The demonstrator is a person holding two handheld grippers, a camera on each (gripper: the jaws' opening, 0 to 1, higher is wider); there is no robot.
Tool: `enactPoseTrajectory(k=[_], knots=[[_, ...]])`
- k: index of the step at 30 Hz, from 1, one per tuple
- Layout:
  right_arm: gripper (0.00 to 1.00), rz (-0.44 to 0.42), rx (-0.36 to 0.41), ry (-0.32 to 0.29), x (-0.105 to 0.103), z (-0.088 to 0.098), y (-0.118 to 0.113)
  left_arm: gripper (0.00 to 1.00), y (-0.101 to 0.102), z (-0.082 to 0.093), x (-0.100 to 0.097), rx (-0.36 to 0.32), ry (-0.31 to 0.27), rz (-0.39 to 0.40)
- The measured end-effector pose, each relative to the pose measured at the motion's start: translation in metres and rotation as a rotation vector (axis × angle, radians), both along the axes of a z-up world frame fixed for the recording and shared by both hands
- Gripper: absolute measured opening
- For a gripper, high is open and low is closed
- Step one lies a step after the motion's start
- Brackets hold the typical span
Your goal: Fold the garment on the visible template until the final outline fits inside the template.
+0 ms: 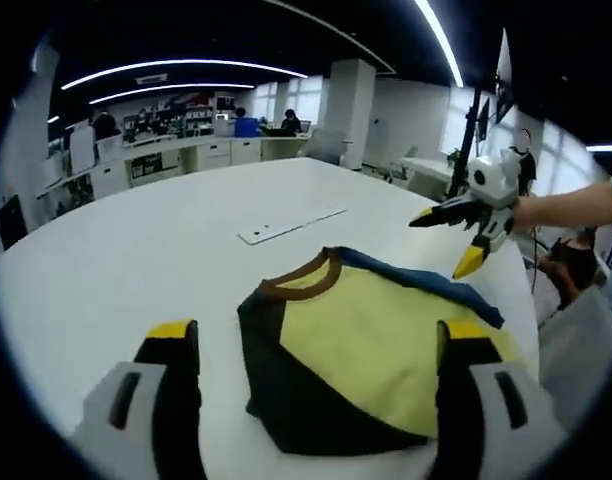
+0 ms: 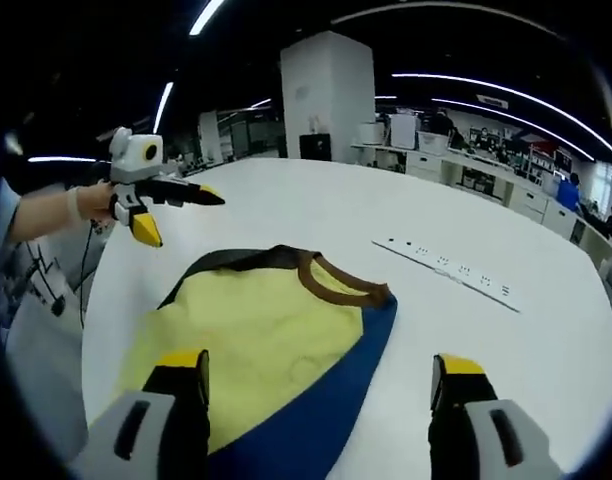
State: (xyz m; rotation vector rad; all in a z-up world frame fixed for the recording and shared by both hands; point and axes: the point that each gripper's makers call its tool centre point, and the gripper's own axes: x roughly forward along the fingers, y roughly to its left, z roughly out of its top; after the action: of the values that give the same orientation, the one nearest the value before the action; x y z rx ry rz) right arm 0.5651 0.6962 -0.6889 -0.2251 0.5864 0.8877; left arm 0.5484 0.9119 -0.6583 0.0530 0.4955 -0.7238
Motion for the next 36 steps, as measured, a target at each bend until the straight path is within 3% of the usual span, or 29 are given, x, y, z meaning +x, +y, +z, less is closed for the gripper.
enactPoseTrajectory(k=[14, 21, 31, 34, 36], knots=[[0.89, -0.097, 0.057, 0.005, -0.051, 0.011, -0.028, 0.93, -0.002, 0.013, -0.053, -0.013, -0.019, -0.020], [0.88, -0.131, 0.063, 0.018, -0.081, 0.003, -0.051, 0.92, 0.005, 0.019, -0.076, -0.016, -0.027, -0.006], [0.85, -0.134, 0.046, 0.043, -0.101, -0.008, -0.062, 0.90, 0.008, 0.023, -0.093, -0.035, -0.029, 0.026], [0.80, -0.122, 0.033, 0.044, -0.104, -0.012, -0.064, 0.90, 0.006, 0.022, -0.097, -0.031, -0.025, 0.023], [0.72, -0.130, 0.066, 0.055, -0.108, -0.013, -0.066, 0.90, 0.005, 0.023, -0.098, -0.038, -0.024, 0.027]])
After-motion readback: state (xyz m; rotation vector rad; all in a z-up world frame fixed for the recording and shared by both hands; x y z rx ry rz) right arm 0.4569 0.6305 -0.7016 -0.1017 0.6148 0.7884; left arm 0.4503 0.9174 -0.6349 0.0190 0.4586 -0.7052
